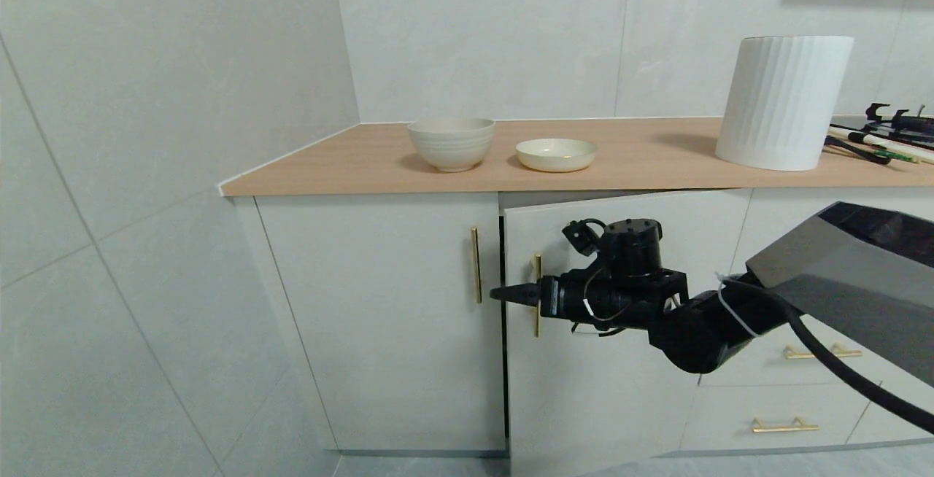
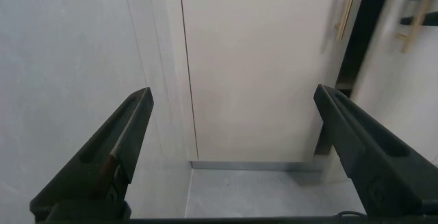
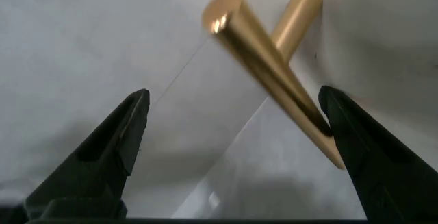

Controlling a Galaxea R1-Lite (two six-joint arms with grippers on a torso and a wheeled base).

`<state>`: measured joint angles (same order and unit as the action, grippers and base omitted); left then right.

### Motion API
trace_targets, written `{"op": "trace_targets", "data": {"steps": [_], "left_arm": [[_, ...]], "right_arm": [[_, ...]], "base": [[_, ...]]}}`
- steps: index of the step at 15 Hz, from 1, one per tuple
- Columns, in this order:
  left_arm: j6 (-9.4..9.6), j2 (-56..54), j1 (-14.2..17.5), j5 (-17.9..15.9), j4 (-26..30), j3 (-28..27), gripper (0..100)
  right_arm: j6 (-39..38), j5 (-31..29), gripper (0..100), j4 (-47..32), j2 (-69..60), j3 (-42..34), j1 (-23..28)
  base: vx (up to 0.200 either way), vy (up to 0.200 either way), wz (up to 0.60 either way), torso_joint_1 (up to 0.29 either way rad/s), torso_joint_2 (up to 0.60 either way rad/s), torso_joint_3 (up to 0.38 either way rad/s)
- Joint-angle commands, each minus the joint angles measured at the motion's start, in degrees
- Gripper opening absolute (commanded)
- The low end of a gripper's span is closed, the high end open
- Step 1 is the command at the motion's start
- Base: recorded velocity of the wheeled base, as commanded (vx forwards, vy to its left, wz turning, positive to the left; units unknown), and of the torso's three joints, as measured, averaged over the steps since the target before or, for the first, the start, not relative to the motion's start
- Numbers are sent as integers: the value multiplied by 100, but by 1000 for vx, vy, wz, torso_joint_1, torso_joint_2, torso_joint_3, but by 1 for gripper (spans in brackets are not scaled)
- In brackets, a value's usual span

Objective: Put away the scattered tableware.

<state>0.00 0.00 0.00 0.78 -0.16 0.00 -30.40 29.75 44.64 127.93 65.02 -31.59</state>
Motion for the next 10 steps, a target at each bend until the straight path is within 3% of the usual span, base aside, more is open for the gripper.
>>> {"op": "trace_targets", "data": {"steps": [1, 5, 10], "left_arm": [[0, 0, 0, 1, -2, 0, 100], [0, 0, 0, 1, -2, 0, 100], [0, 0, 0, 1, -2, 0, 100]], "right_arm": [[8, 190, 100, 124, -558, -500, 30], [17, 778, 100, 765, -1007, -1501, 109], [26, 1042, 100, 924, -1376, -2178, 126]], "base": [[0, 0, 0, 0, 0, 0], [0, 0, 0, 0, 0, 0], [0, 0, 0, 0, 0, 0]]}}
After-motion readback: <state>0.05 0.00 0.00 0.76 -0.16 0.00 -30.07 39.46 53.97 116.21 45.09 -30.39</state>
